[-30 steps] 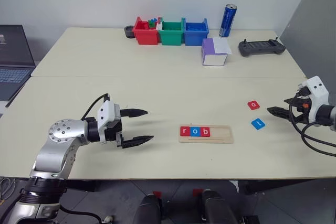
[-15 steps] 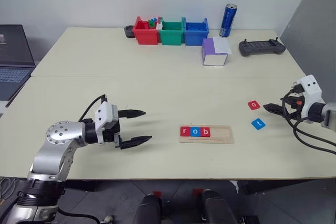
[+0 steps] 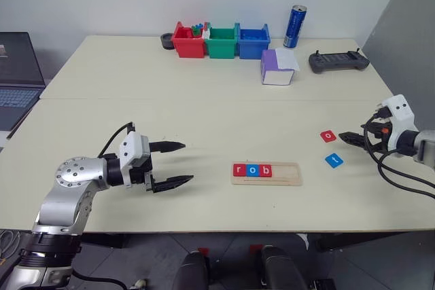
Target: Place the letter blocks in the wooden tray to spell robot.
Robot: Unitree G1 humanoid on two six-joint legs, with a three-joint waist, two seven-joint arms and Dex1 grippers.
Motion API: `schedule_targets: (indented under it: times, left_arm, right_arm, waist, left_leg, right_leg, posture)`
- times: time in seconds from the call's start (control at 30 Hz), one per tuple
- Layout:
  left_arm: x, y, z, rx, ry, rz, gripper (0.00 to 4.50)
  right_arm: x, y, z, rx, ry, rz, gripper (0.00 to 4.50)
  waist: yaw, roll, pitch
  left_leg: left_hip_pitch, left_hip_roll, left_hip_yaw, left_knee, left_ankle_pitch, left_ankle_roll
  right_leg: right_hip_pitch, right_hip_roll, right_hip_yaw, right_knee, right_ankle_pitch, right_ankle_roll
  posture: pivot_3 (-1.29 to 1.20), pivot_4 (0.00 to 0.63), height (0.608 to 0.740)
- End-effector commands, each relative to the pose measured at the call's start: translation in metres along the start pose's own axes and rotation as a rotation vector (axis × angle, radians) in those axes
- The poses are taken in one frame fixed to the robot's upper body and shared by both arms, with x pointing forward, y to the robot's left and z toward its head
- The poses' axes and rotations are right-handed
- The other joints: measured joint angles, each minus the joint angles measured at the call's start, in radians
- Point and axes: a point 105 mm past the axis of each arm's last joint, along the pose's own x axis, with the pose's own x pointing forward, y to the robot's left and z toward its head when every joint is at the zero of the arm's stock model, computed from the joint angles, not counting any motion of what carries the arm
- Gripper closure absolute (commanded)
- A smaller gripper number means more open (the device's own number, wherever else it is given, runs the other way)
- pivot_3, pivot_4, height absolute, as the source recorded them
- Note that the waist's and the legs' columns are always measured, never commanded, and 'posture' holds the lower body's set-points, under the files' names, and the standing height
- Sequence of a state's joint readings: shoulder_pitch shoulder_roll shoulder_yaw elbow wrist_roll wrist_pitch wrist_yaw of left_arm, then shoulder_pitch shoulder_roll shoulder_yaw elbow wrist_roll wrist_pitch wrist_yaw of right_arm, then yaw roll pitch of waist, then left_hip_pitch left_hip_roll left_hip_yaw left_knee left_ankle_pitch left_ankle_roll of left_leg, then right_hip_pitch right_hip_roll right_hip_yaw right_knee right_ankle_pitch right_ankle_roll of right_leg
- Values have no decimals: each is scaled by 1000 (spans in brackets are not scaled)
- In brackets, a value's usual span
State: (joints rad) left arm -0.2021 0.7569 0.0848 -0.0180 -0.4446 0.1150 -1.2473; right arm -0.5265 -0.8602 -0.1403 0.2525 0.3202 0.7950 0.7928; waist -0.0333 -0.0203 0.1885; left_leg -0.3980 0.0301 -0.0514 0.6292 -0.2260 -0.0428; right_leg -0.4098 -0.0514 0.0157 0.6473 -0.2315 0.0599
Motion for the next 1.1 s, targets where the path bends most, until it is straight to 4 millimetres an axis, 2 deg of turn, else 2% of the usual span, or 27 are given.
schedule_targets:
  times: [0.03, 0.23, 0.7, 1.1]
  left_arm:
    - [-2, 2, 5, 35, -15, 0, 0]
    - [0, 2, 7, 41, -21, -3, 0]
    - [3, 2, 19, 54, -26, 3, 0]
    - [5, 1, 16, 48, -27, 4, 0]
  right_arm:
    - [10, -3, 11, -15, -17, -18, 22]
    - [24, -9, 26, 11, -33, -45, 22]
    - [30, -3, 19, 74, 15, 9, 22]
    - [35, 2, 20, 61, 48, 27, 22]
  waist:
    - [-2, 0, 0]
    - [0, 0, 0]
    - [1, 0, 0]
    - [0, 0, 0]
  left_leg:
    - [0, 0, 0, 0, 0, 0]
    - [-1, 0, 0, 0, 0, 0]
    - [0, 0, 0, 0, 0, 0]
    - [0, 0, 0, 0, 0, 0]
  right_leg:
    - [0, 0, 0, 0, 0, 0]
    - [0, 0, 0, 0, 0, 0]
    - [0, 0, 0, 0, 0, -1]
    - [0, 0, 0, 0, 0, -1]
  posture:
    - [0, 150, 740]
    - [0, 150, 740]
    - [0, 150, 740]
    - [0, 150, 740]
